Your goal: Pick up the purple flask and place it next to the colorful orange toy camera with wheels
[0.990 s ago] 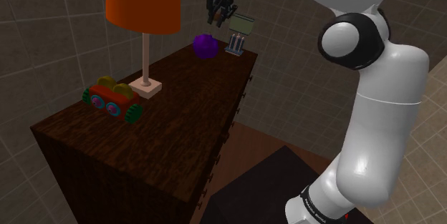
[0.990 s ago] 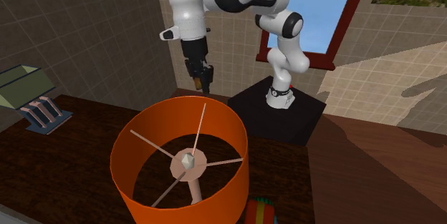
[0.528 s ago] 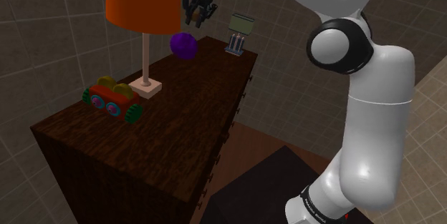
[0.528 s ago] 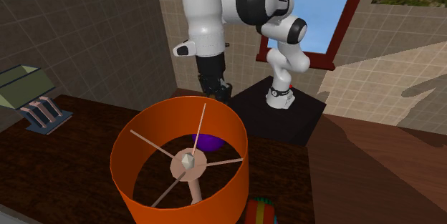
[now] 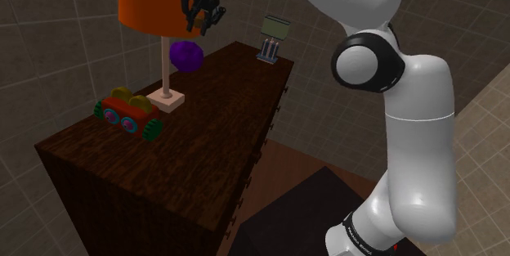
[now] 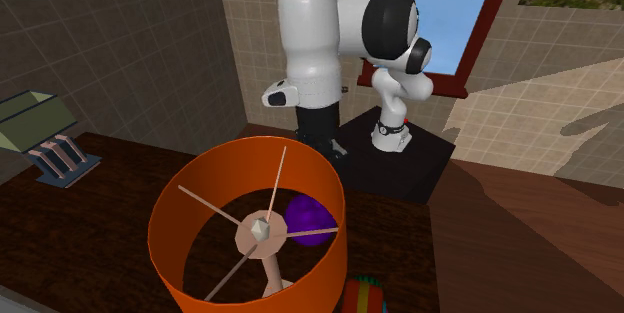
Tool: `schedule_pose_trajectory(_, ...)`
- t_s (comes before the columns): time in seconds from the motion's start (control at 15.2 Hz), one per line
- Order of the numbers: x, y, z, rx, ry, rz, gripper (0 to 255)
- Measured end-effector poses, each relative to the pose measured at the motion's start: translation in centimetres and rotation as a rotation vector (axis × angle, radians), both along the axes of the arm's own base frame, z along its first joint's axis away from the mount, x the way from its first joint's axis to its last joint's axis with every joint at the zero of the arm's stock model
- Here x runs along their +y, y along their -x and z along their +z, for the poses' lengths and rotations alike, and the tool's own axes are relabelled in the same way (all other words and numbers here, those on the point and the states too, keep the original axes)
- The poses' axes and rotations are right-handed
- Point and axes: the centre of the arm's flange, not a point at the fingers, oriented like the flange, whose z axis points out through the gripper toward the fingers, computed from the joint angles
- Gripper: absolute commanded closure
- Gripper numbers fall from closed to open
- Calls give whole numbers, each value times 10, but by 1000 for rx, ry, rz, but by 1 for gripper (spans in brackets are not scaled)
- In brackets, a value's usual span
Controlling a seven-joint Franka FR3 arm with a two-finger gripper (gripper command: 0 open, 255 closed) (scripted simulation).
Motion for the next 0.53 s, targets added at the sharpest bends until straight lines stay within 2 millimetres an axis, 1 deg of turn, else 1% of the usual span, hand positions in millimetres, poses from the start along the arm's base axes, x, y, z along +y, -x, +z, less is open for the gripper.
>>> schedule_pose_trajectory(0.33, 1, -1, -25, -5, 0, -3, 255)
schedule_pose_trajectory(0.53, -2, 0, -40, -6, -1, -4, 255)
